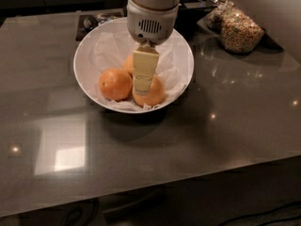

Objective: Pick orange from white bowl

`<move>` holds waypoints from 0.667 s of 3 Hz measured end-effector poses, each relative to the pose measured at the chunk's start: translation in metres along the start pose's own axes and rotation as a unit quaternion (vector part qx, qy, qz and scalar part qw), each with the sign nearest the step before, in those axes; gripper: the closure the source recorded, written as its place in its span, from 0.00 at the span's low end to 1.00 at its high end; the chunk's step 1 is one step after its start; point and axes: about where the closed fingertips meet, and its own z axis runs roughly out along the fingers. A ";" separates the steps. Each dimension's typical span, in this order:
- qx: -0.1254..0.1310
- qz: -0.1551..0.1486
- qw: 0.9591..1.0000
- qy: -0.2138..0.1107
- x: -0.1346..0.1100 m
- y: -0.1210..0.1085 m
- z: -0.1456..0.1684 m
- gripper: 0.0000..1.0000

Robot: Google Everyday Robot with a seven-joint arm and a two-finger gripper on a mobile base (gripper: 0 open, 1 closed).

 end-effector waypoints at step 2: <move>-0.021 0.008 1.000 0.005 0.003 -0.007 0.021 0.34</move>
Offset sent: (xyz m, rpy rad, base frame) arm 0.0006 -0.0163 -0.0329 -0.0648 0.1229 -0.0218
